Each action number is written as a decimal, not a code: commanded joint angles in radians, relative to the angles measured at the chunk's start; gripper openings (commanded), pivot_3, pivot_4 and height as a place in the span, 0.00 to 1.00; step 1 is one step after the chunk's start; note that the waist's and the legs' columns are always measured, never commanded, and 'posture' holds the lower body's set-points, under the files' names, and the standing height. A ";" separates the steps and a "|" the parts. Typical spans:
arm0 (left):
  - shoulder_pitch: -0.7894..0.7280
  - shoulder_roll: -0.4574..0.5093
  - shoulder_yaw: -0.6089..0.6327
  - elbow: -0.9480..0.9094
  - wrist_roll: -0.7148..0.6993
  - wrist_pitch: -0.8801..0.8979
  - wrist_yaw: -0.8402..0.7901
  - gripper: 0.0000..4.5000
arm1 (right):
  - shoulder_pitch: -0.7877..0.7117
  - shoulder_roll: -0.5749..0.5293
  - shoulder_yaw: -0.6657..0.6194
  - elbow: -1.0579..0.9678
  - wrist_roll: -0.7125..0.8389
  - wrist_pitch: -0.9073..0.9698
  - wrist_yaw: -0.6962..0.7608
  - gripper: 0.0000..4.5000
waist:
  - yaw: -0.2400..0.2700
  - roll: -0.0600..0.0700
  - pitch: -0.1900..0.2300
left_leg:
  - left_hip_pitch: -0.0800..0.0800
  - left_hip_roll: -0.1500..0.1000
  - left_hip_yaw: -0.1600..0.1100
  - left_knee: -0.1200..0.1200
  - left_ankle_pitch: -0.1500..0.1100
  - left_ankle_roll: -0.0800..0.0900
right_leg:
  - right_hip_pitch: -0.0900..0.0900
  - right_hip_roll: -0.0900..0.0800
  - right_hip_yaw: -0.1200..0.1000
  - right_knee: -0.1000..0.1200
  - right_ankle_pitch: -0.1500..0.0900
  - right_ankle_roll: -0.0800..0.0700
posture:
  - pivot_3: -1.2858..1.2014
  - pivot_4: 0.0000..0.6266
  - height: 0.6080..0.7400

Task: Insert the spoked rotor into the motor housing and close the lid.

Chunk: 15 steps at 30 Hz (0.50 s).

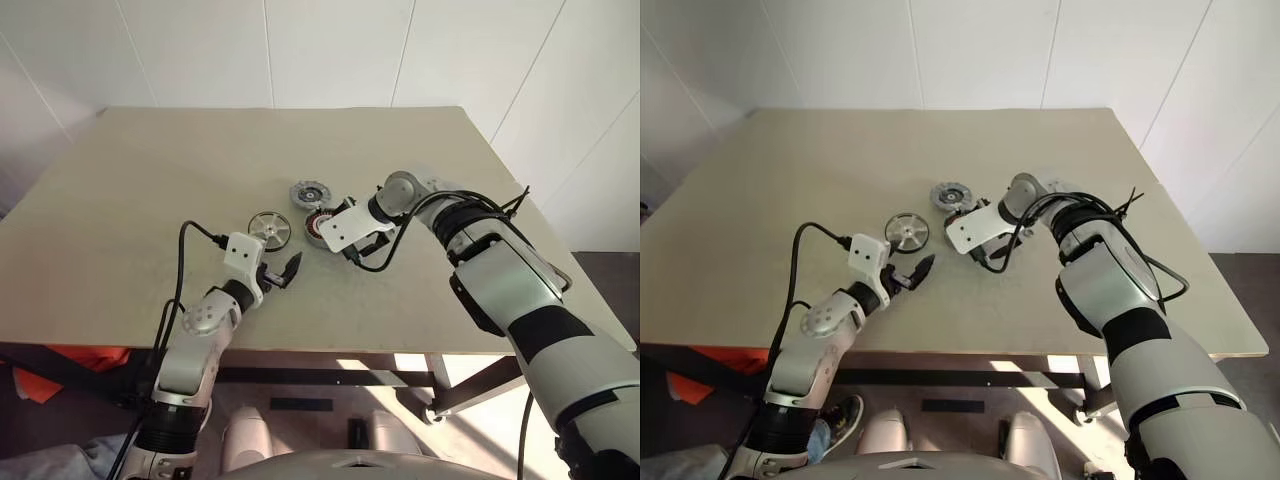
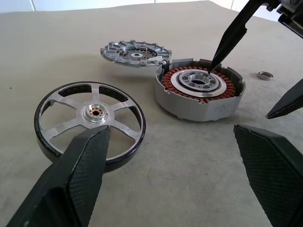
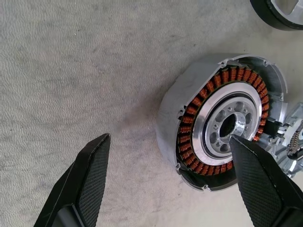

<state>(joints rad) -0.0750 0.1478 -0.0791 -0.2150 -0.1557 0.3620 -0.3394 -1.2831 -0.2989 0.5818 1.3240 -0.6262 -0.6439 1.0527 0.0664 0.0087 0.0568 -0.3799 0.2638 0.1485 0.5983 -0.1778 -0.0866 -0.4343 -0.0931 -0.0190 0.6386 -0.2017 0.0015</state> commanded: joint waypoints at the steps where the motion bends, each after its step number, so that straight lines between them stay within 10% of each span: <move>1: -0.002 0.000 0.003 -0.053 -0.004 0.005 0.016 0.98 | -0.040 0.008 -0.002 -0.008 0.000 -0.009 -0.005 1.00 | 0.000 0.000 0.000 | 0.000 0.000 0.000 0.000 0.000 0.000 | 0.000 0.000 0.000 0.000 0.000 0.000 | 0.52 0.00 1.00; 15: 0.041 -0.007 -0.011 -0.099 -0.006 0.022 0.045 0.98 | -0.037 0.028 -0.001 0.001 -0.013 0.008 -0.047 0.92 | 0.000 0.000 0.000 | 0.000 0.000 0.000 0.000 0.000 0.000 | 0.000 0.000 0.000 0.000 0.000 0.000 | 0.52 0.00 1.00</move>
<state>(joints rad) -0.0299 0.1438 -0.0873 -0.2602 -0.1560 0.3890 -0.3003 -1.2831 -0.2721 0.5849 1.3292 -0.6391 -0.6420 1.0248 0.0661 0.0088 0.0568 -0.3800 0.2639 0.1485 0.5983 -0.1778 -0.0866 -0.4344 -0.0929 -0.0190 0.6386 -0.2018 0.0013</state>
